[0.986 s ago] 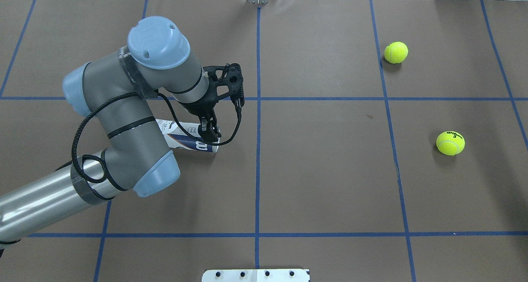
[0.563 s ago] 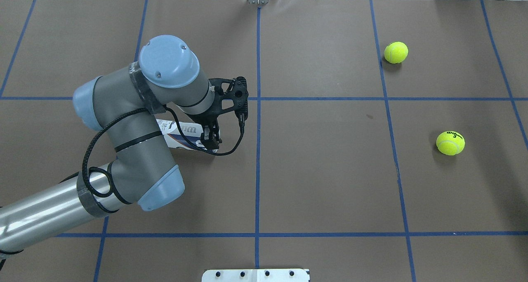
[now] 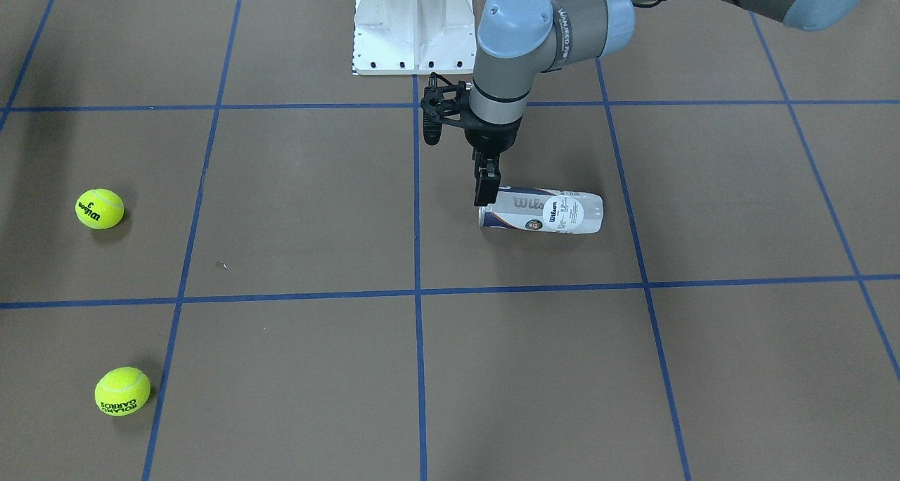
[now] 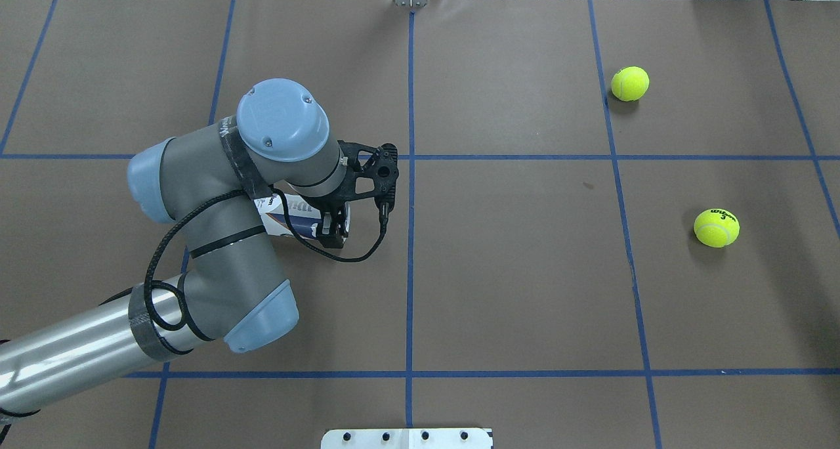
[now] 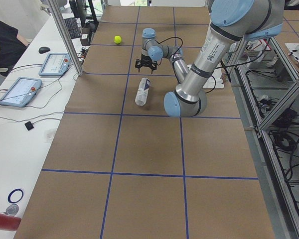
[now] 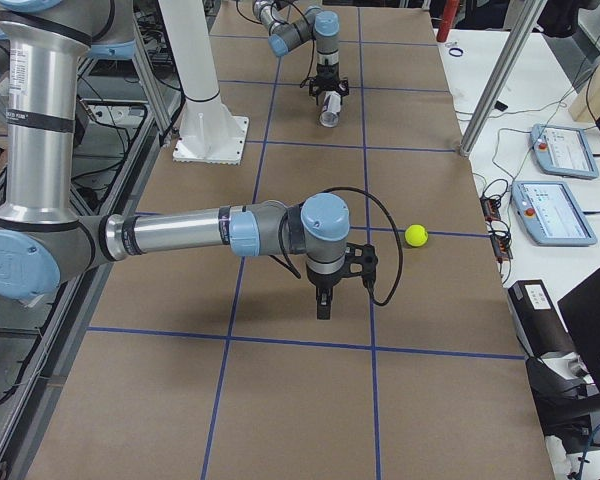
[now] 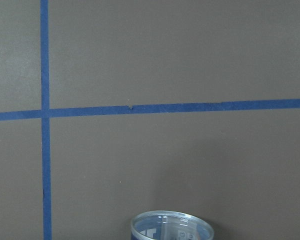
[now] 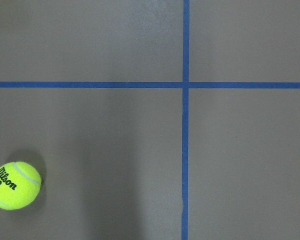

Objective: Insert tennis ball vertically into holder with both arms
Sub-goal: 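Lower the left gripper and close it around the can's open end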

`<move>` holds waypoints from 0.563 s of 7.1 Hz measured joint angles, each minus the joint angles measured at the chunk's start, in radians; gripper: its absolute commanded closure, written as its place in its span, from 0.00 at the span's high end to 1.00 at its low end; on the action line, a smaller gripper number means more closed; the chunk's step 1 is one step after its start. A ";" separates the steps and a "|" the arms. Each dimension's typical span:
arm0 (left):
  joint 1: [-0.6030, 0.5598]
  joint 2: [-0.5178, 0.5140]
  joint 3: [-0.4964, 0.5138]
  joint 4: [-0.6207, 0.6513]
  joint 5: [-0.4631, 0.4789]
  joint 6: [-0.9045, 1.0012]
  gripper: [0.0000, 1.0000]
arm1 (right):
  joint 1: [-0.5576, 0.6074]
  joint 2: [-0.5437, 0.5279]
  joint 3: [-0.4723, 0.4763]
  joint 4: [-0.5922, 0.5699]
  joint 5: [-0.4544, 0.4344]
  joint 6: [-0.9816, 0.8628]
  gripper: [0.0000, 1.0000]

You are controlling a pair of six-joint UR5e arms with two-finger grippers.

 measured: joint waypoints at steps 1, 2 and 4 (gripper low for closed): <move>0.010 -0.001 0.007 0.011 0.001 0.001 1.00 | 0.000 0.000 -0.002 0.000 -0.001 0.000 1.00; 0.018 -0.002 0.015 0.015 0.002 0.001 1.00 | 0.000 0.000 -0.003 0.001 -0.001 0.000 1.00; 0.027 -0.006 0.030 0.015 0.003 0.000 1.00 | 0.000 0.000 -0.008 0.001 -0.002 0.000 1.00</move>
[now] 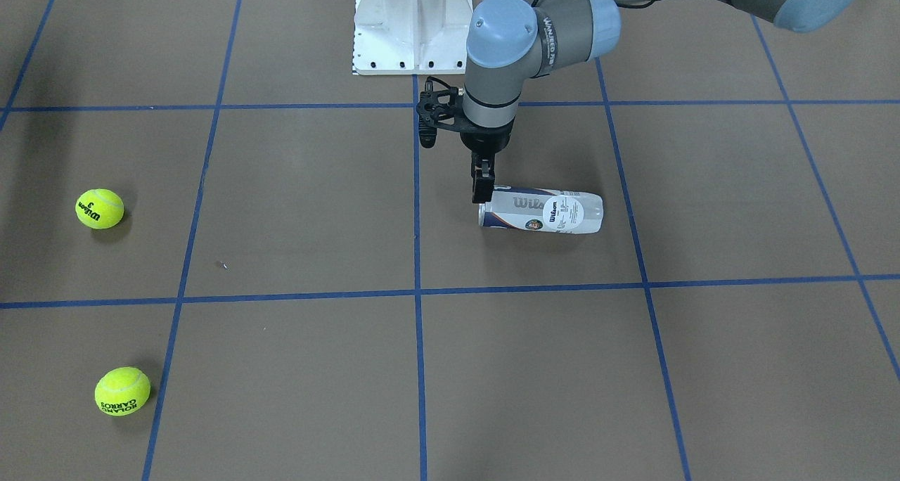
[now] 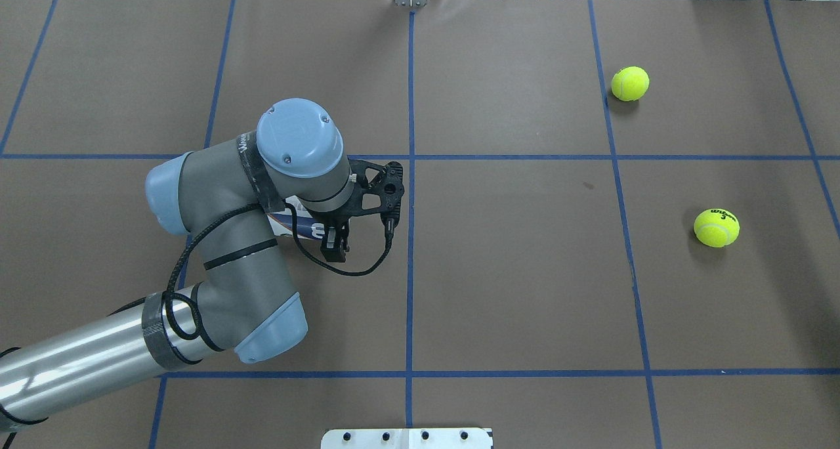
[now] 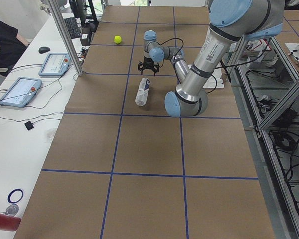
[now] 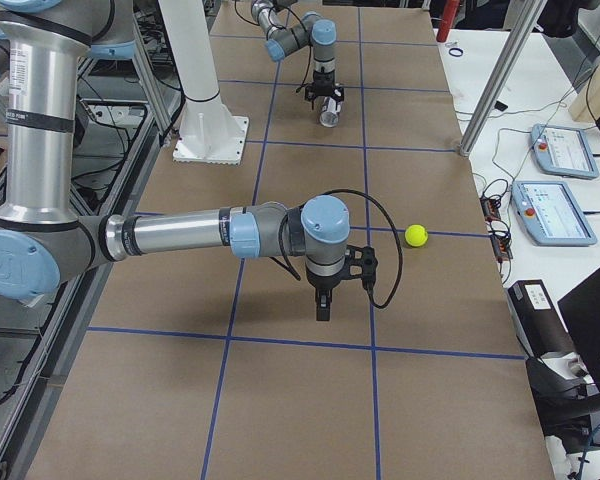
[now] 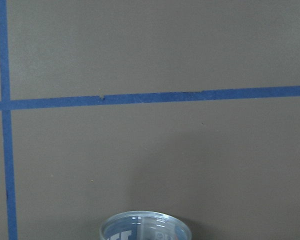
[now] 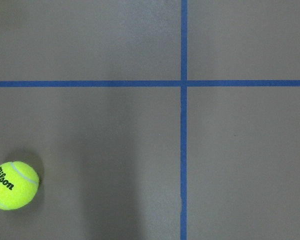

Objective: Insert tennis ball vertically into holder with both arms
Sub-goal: 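Lower the left gripper and close it around the can's open end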

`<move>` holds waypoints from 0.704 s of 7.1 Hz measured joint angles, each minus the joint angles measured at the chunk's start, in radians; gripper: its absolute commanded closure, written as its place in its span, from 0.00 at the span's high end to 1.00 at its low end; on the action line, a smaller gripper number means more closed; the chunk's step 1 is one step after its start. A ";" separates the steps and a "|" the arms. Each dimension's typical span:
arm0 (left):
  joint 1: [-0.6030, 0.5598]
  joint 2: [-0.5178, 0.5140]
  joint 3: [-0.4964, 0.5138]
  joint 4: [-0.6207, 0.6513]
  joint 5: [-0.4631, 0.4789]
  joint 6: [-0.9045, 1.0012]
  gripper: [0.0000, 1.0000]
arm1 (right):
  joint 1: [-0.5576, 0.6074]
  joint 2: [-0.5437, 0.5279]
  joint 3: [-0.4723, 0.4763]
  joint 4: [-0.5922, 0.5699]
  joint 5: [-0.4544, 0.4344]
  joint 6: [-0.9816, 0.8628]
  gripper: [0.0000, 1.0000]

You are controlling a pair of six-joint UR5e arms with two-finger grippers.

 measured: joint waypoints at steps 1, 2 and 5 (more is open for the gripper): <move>0.002 -0.002 0.013 -0.004 0.005 0.001 1.00 | 0.000 0.000 -0.003 0.000 -0.001 0.000 1.00; 0.003 -0.002 0.027 -0.009 0.015 0.001 1.00 | 0.000 0.000 -0.009 -0.001 -0.002 -0.001 1.00; 0.005 -0.004 0.042 -0.019 0.026 0.004 1.00 | 0.000 0.001 -0.026 0.001 -0.003 -0.008 1.00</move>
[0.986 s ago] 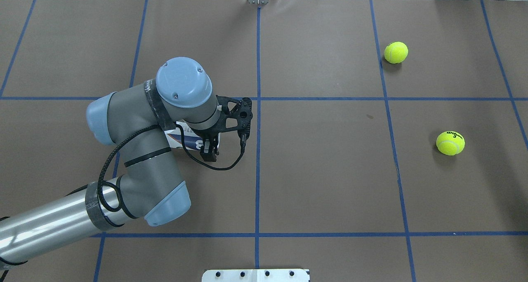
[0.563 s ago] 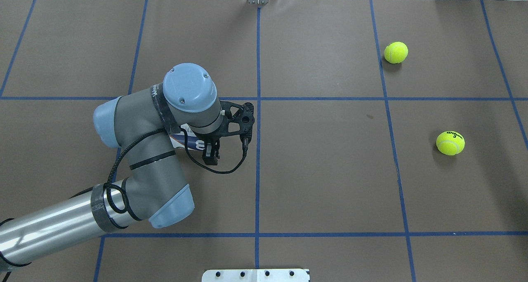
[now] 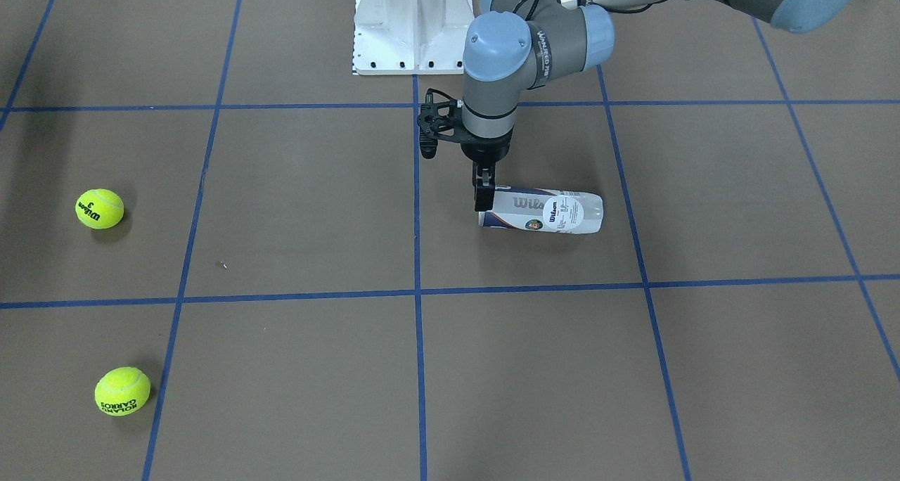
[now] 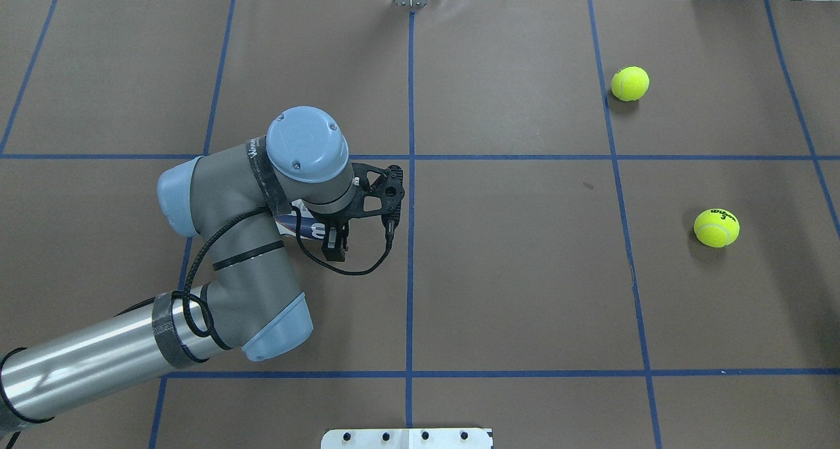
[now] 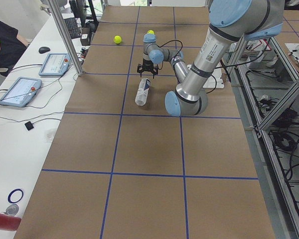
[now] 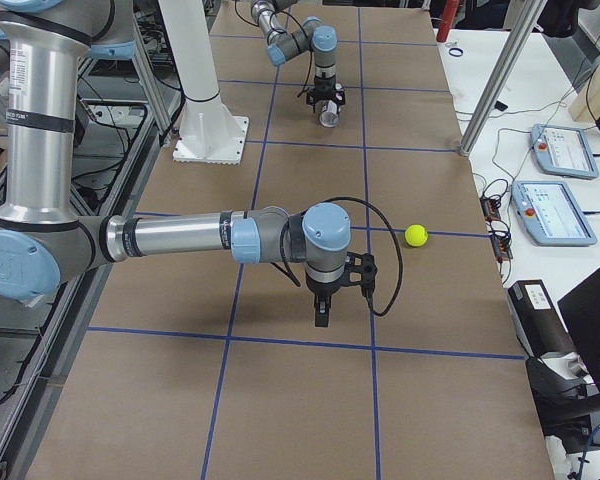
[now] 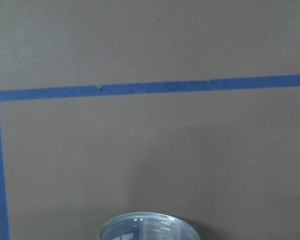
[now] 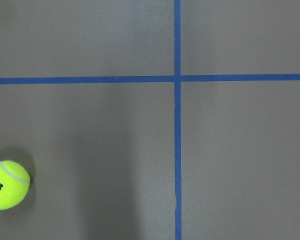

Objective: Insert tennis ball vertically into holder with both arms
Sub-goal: 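Lower the left gripper and close it around the can's open end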

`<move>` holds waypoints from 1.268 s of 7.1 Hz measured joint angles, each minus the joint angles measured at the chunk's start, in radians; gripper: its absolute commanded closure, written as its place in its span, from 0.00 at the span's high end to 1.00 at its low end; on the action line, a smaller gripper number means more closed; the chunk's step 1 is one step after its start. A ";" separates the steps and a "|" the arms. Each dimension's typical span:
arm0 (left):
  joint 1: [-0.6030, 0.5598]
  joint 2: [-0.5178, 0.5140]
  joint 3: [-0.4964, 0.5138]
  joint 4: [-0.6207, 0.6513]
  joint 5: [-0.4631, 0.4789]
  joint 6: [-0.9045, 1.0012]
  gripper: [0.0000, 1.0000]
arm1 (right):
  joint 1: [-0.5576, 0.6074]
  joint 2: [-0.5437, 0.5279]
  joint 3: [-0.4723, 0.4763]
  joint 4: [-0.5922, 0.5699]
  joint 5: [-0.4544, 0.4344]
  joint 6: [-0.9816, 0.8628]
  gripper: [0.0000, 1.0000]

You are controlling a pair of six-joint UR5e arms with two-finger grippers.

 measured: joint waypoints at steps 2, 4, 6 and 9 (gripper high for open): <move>0.001 0.000 0.015 -0.005 0.001 0.007 1.00 | 0.000 0.001 -0.001 0.001 -0.001 -0.002 1.00; 0.002 0.000 0.050 -0.038 0.001 0.008 1.00 | 0.000 0.003 -0.001 0.001 -0.001 -0.002 1.00; 0.002 -0.002 0.093 -0.090 0.001 0.008 1.00 | 0.000 0.005 -0.001 0.001 -0.001 -0.004 1.00; 0.002 -0.001 0.106 -0.102 0.001 0.008 0.97 | 0.000 0.006 -0.001 0.001 -0.001 -0.006 1.00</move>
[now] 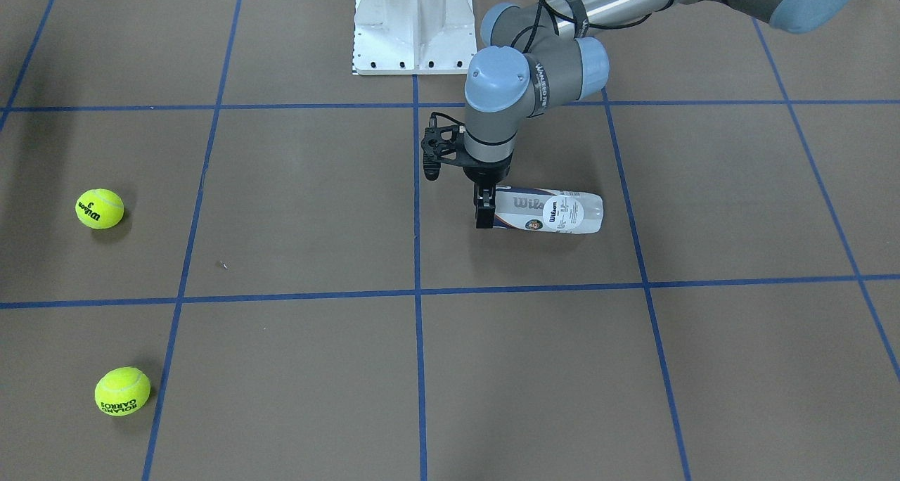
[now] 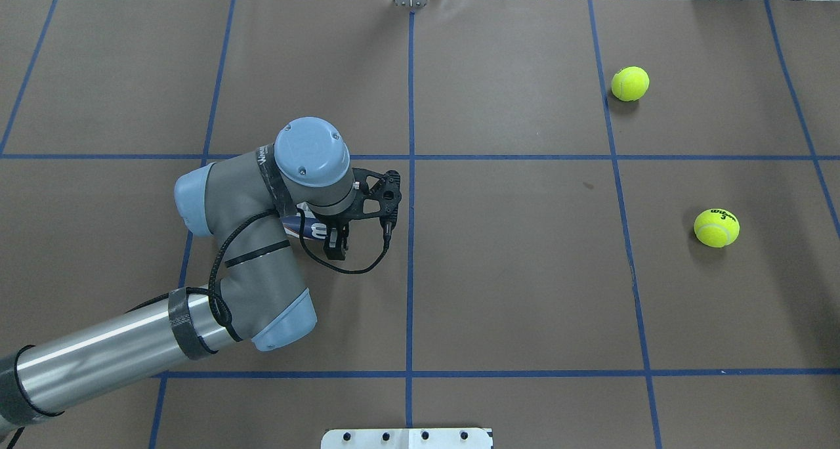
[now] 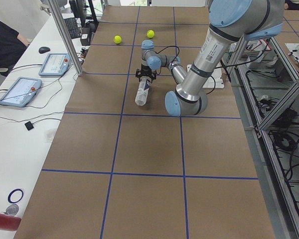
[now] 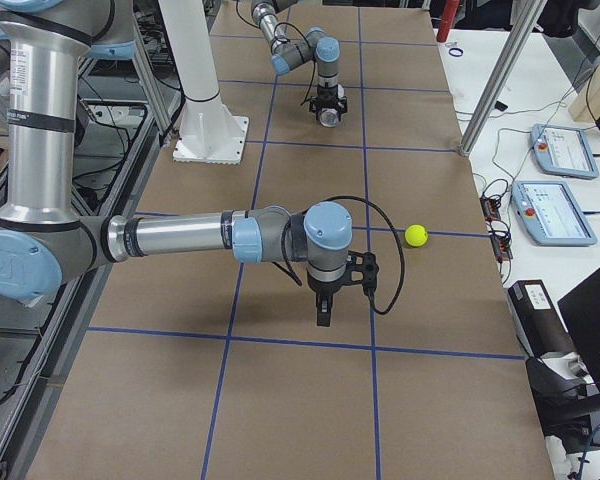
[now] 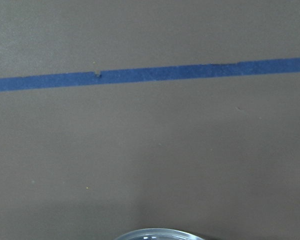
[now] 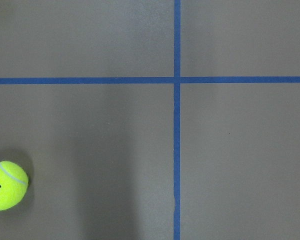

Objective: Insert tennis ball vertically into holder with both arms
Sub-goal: 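Lower the left gripper and close it around the can's open end, then lift and rotate the can upright with the left gripper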

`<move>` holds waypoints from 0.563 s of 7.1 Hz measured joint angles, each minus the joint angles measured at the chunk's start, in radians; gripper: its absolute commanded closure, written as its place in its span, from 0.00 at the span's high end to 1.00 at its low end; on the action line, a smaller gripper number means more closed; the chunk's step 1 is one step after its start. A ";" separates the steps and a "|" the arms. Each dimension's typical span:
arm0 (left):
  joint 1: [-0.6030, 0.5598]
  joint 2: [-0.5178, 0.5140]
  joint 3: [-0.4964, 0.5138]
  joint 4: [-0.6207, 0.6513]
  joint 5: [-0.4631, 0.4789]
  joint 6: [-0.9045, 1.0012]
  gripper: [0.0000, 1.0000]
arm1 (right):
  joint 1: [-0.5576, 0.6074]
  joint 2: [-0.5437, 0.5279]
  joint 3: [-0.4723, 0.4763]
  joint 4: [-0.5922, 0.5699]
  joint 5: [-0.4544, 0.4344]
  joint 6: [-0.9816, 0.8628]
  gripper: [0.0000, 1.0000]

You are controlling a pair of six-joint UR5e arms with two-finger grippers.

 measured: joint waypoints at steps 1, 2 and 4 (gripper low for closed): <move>0.000 0.000 0.000 -0.001 0.000 0.000 0.81 | 0.000 0.000 0.000 0.000 0.000 0.000 1.00; 0.000 0.000 -0.001 -0.001 0.000 -0.001 0.53 | 0.000 -0.001 0.000 0.000 0.000 0.000 1.00; -0.002 -0.001 -0.007 -0.001 0.013 -0.001 0.18 | 0.000 -0.001 0.000 0.000 0.000 0.001 1.00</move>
